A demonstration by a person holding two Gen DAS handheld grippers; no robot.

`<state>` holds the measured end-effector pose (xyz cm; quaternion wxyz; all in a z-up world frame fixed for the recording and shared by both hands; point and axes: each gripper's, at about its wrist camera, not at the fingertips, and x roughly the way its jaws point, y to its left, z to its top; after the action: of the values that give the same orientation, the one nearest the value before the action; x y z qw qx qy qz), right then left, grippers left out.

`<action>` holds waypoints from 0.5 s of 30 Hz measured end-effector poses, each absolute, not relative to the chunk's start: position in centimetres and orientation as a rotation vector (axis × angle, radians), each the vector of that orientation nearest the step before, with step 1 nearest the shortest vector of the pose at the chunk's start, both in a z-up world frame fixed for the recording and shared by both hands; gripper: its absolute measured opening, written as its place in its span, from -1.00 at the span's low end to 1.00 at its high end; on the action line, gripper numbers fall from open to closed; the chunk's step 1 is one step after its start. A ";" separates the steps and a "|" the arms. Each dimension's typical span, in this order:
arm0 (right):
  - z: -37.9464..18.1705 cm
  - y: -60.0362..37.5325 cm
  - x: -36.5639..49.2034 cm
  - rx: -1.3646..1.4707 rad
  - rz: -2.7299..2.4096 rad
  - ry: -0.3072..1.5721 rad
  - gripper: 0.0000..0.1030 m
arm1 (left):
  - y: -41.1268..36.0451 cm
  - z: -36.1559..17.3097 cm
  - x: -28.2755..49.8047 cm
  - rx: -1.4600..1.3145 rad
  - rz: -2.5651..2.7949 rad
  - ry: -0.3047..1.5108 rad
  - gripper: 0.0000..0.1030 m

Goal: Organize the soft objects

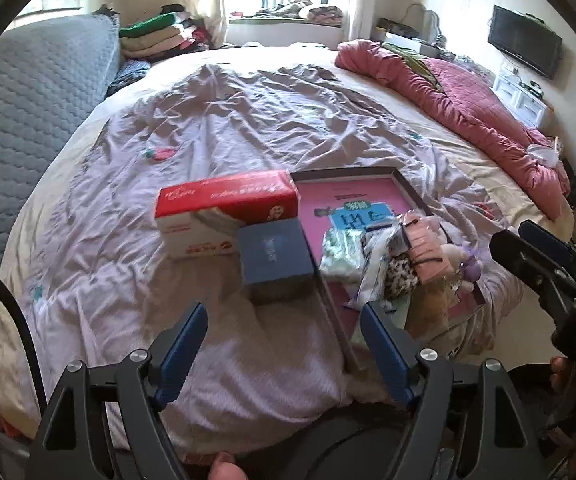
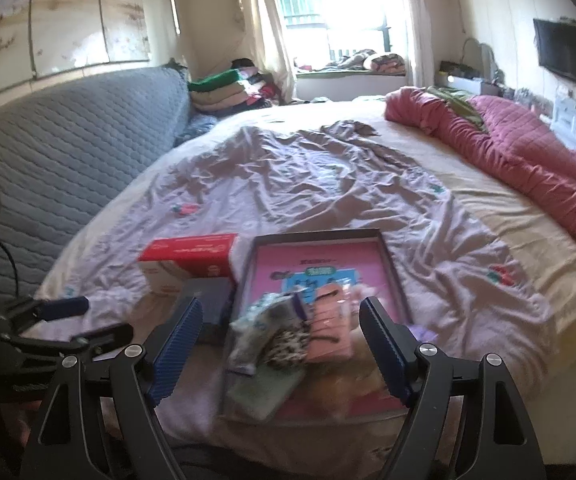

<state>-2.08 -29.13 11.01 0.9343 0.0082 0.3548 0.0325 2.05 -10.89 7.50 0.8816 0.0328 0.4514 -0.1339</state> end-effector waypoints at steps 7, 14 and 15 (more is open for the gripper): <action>10.1 -27.3 -4.3 -0.016 0.083 0.725 0.59 | -9.9 6.9 -0.2 0.099 -0.244 0.927 0.53; 8.3 -26.3 -6.0 -0.024 0.120 0.766 0.59 | -9.0 6.3 -1.8 0.081 -0.212 0.925 0.53; 8.1 -26.3 -6.2 -0.022 0.118 0.768 0.59 | -9.0 6.1 -2.0 0.076 -0.205 0.926 0.53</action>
<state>-6.17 -26.30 8.14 0.9254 -0.0108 0.3744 0.0577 -2.00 -8.96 6.12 0.8889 0.0367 0.4458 -0.0986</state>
